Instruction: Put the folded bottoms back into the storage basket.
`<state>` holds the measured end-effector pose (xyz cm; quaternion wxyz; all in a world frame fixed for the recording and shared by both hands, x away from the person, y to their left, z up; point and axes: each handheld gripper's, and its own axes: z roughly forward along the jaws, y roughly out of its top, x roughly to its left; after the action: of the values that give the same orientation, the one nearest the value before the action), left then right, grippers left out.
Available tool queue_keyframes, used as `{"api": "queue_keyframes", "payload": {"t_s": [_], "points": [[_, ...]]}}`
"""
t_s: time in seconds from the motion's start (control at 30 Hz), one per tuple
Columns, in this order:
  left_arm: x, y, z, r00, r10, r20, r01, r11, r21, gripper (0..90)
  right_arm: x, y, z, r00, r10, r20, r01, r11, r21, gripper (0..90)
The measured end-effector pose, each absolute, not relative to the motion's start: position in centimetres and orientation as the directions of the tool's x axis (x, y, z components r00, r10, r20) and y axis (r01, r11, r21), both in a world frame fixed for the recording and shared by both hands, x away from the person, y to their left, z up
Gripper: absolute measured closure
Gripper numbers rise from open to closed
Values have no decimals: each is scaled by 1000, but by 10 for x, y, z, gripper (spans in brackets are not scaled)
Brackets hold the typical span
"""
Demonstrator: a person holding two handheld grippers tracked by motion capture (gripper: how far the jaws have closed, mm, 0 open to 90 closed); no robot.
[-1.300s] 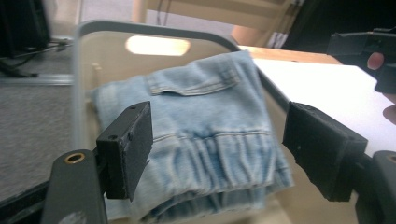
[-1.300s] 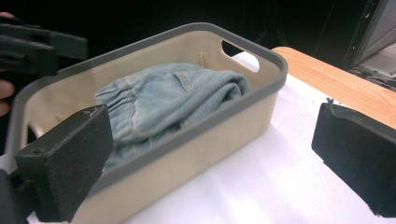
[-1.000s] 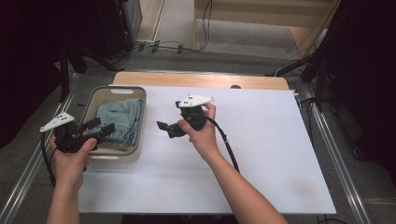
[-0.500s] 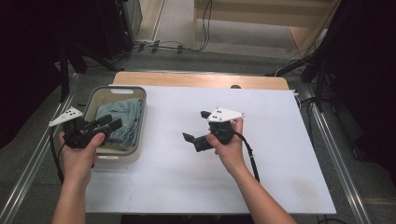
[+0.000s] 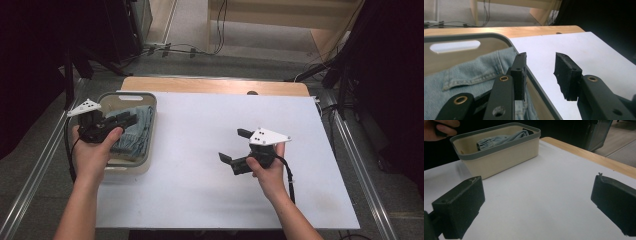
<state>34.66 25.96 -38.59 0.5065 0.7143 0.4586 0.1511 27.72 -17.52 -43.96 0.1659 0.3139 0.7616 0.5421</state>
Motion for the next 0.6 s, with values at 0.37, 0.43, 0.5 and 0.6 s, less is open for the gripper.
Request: {"api": "queue_keyframes", "payload": {"t_s": [0.37, 0.43, 0.5, 0.6], "points": [[379, 250, -389, 503, 831, -238, 542, -89, 836, 629, 253, -218, -443, -712, 695, 97, 296, 173, 939, 0], [384, 248, -392, 496, 835, -239, 555, -93, 827, 639, 249, -225, -445, -707, 700, 101, 298, 166, 940, 0], [389, 248, -396, 485, 843, -234, 567, -99, 817, 644, 245, -232, -448, -699, 708, 101, 302, 165, 939, 0], [394, 245, -403, 478, 849, -227, 585, -114, 803, 660, 240, -243, -452, -698, 709, 100, 300, 162, 940, 0]]}}
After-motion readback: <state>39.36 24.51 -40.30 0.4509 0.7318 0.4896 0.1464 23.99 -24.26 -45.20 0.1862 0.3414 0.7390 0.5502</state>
